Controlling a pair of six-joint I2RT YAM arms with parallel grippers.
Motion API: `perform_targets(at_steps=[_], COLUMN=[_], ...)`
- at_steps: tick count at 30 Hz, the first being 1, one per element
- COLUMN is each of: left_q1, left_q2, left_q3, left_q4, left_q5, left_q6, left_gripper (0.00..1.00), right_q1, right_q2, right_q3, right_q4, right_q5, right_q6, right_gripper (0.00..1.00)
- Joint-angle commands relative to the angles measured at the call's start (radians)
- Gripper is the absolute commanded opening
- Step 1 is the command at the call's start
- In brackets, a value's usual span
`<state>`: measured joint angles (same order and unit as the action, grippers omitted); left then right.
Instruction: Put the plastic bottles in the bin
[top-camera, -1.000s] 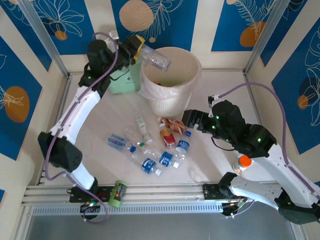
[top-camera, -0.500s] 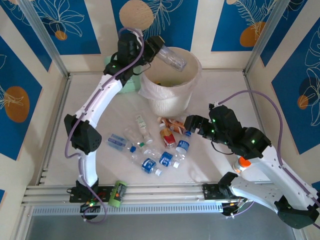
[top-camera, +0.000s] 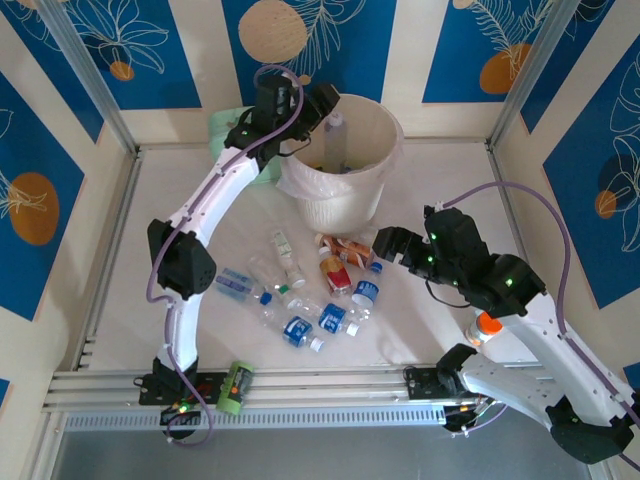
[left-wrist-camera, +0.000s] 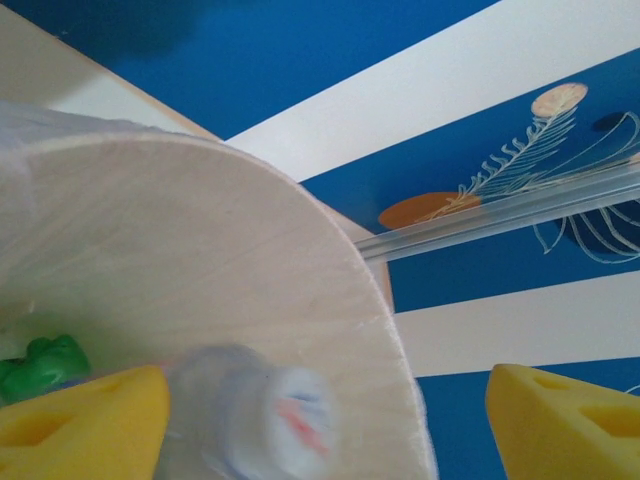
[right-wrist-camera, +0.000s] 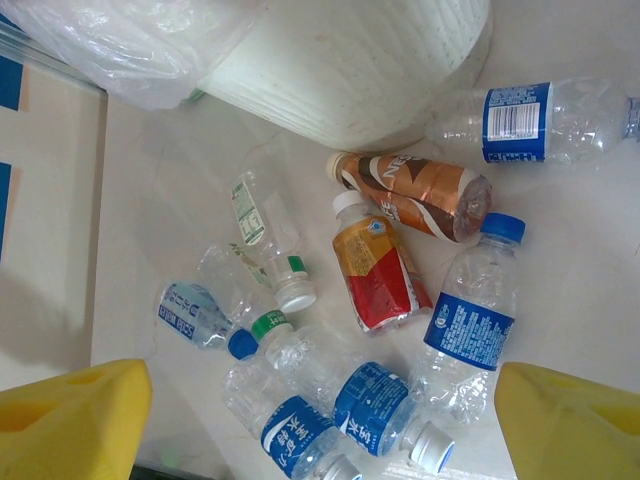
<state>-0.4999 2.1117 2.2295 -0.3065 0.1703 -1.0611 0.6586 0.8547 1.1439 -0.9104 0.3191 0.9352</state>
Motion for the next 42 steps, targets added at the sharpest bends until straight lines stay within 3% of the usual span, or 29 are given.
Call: perform_targets(at_steps=[1,7,14,18,22,31,36,42], left_q1=[-0.006,-0.006,-0.006,0.0,0.031,0.105,0.129,0.167], left_q2=[-0.024,-0.083,-0.266,-0.476,-0.74,-1.119,-1.201,-1.1], left_q3=[0.043,0.043,-0.012,-0.261,-0.638,-1.159,-1.314,-1.357], left_q4=[0.024,0.04,-0.033,-0.035,-0.03,-0.343,-0.419,-0.447], left_q5=[-0.002,0.016,0.005,-0.014,-0.084,-0.239,-0.279,-0.258], left_q6=[0.015,0.031,0.223,0.319,0.301,0.172,0.073,0.033], left_gripper=[0.85,1.0,1.0,1.0,0.99,0.91,0.88,0.88], right_q1=[-0.011,-0.024,-0.025,-0.019,0.019,0.108,0.2,0.259], right_q2=[0.001,-0.001,-0.001,0.004,0.022,0.18,0.292,0.39], right_q3=[0.014,0.025,0.025,0.001,-0.061,-0.076,0.001,0.076], right_q4=[-0.002,-0.01,-0.008,0.004,0.047,0.126,0.093,0.083], right_q5=[-0.024,-0.026,-0.033,-0.055,-0.055,-0.107,-0.074,-0.079], right_q6=[-0.012,-0.017,-0.021,-0.02,0.001,-0.03,-0.084,-0.114], right_gripper=[0.89,0.89,0.89,0.89,0.89,0.88,0.87,0.86])
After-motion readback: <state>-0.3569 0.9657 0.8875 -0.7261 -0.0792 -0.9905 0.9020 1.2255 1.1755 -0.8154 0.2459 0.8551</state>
